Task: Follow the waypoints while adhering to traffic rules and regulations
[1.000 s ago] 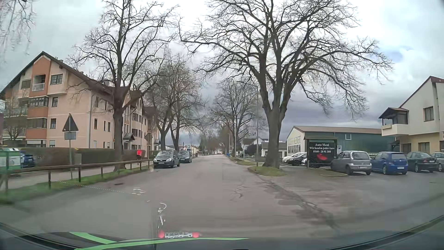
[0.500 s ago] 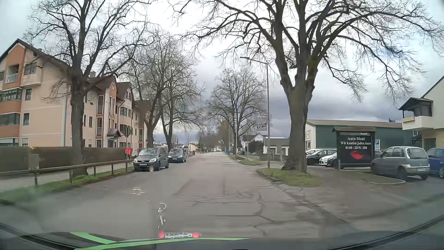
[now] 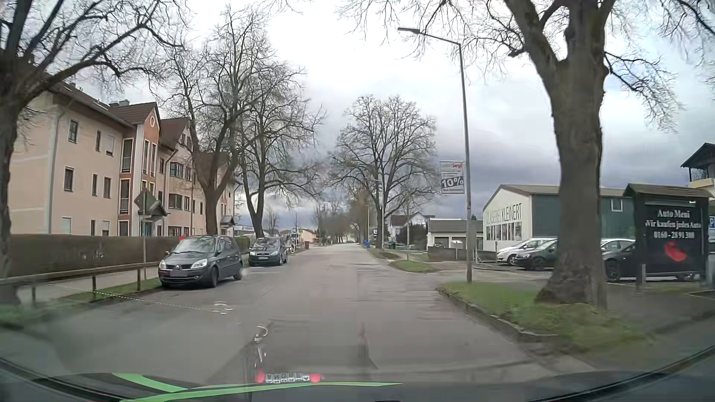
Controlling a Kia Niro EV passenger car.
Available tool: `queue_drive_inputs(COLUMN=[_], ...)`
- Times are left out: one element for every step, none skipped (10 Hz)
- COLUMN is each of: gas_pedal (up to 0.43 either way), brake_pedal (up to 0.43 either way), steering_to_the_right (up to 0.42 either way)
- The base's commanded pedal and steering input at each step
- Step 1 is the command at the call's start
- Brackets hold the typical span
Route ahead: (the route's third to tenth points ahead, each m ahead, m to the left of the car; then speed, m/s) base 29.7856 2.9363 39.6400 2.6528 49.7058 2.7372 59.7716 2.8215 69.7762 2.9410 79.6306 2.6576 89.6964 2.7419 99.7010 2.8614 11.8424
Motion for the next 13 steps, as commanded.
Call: queue_drive_inputs(gas_pedal=[0.118,0.118,0.118,0.118,0.118,0.118,0.118,0.118,0.118,0.118,0.118,0.118,0.11], brake_pedal=[0.0,0.0,0.0,0.0,0.0,0.0,0.0,0.0,0.0,0.0,0.0,0.0,0.0], steering_to_the_right=[0.004,0.003,0.003,0.003,0.003,0.002,0.002,0.001,0.001,0.0,0.001,0.0,0.0])
